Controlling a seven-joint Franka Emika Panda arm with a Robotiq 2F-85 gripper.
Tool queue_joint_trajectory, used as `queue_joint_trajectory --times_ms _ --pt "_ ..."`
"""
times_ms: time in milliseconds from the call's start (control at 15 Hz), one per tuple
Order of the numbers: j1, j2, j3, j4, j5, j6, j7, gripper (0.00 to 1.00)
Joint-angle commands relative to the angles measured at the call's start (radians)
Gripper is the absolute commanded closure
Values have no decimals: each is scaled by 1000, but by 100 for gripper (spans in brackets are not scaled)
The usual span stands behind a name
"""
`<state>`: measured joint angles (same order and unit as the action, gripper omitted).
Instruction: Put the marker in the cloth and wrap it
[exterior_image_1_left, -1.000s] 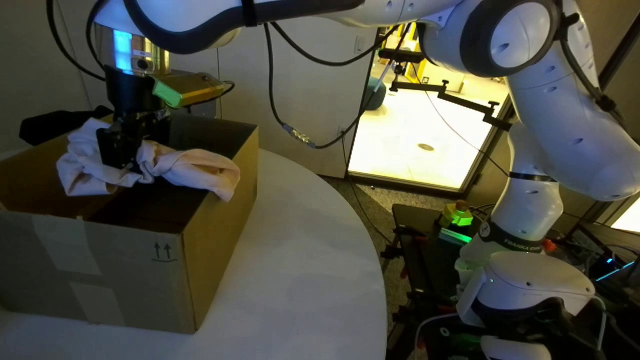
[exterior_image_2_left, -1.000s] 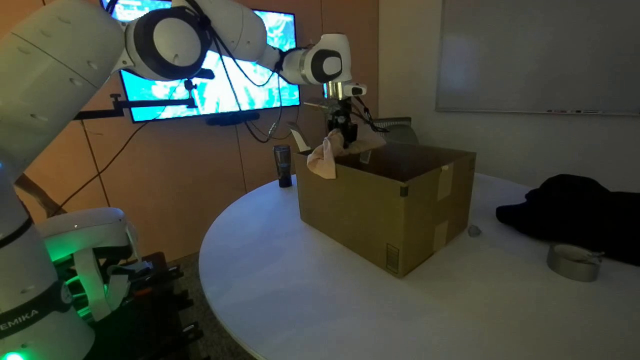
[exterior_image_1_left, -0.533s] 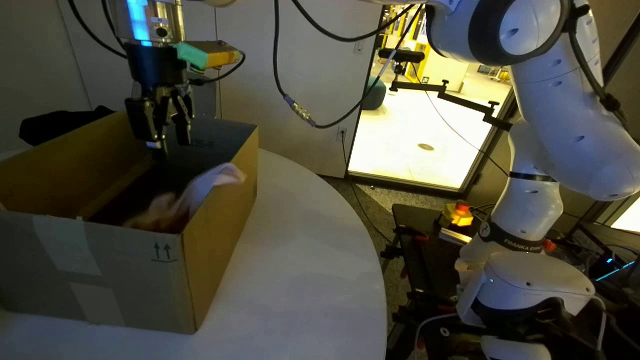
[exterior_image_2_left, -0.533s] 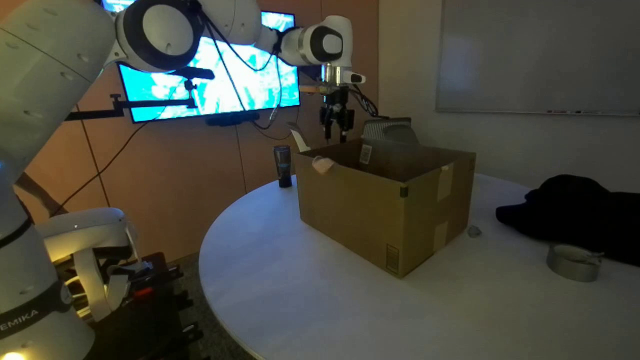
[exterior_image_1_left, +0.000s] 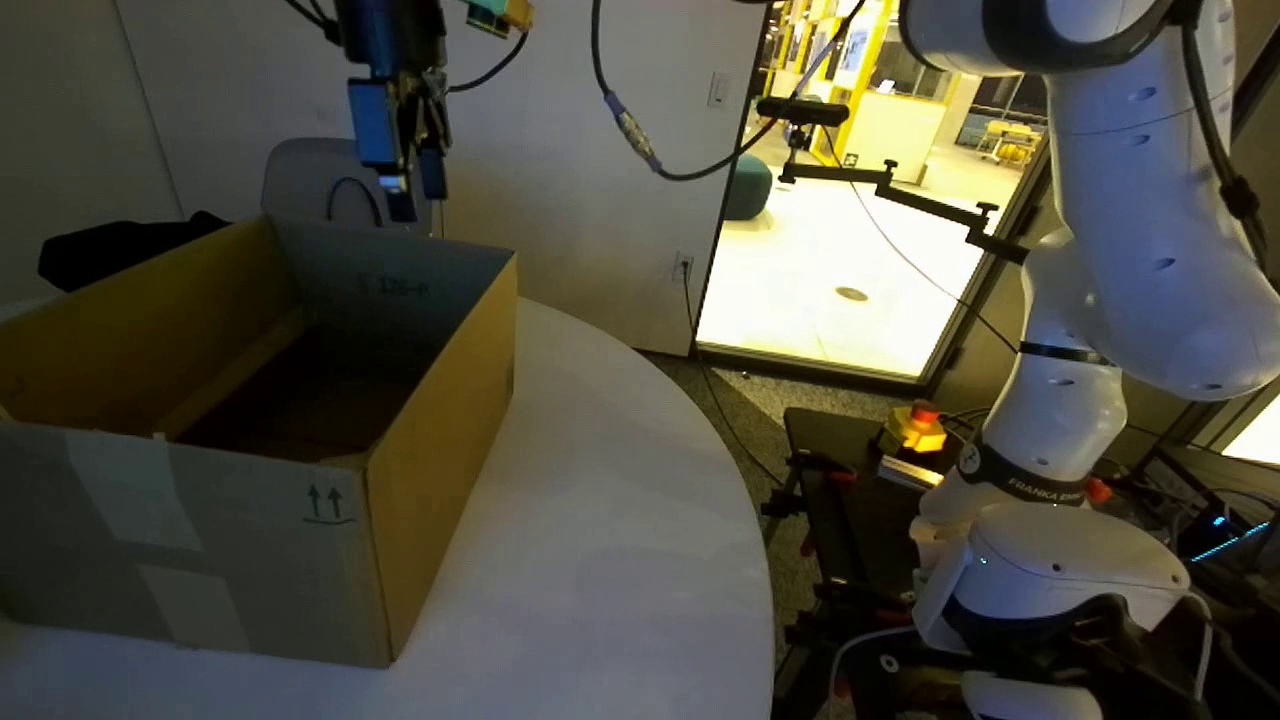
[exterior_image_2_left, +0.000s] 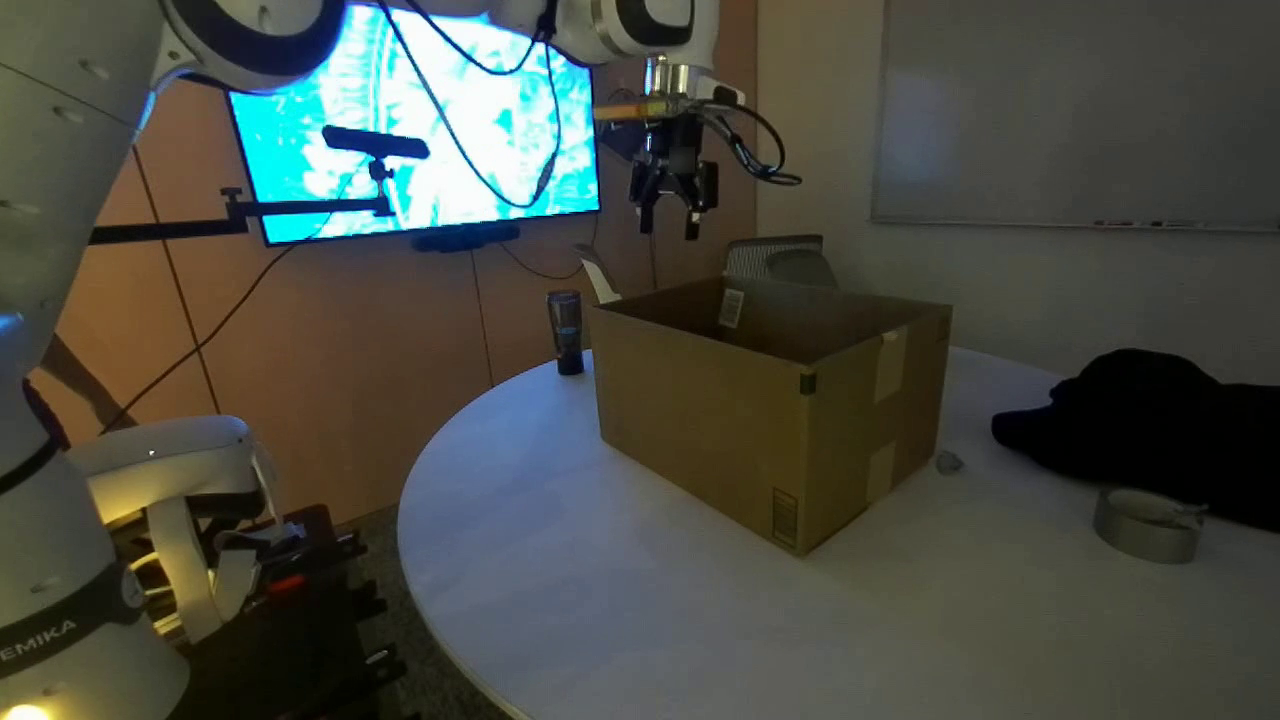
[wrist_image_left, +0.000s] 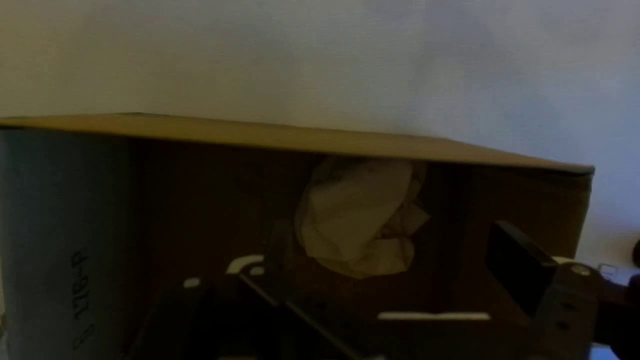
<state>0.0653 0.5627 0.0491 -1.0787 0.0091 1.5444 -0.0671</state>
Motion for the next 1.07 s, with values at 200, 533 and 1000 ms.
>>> queue_joint_trajectory --times_ms 200,533,1000 --pt "-96 -354 4 -365 72 -60 -184 0" --pt "-104 -506 -8 -615 134 112 -255 0" --pt "-62 -484 -2 -741 90 231 -229 0"
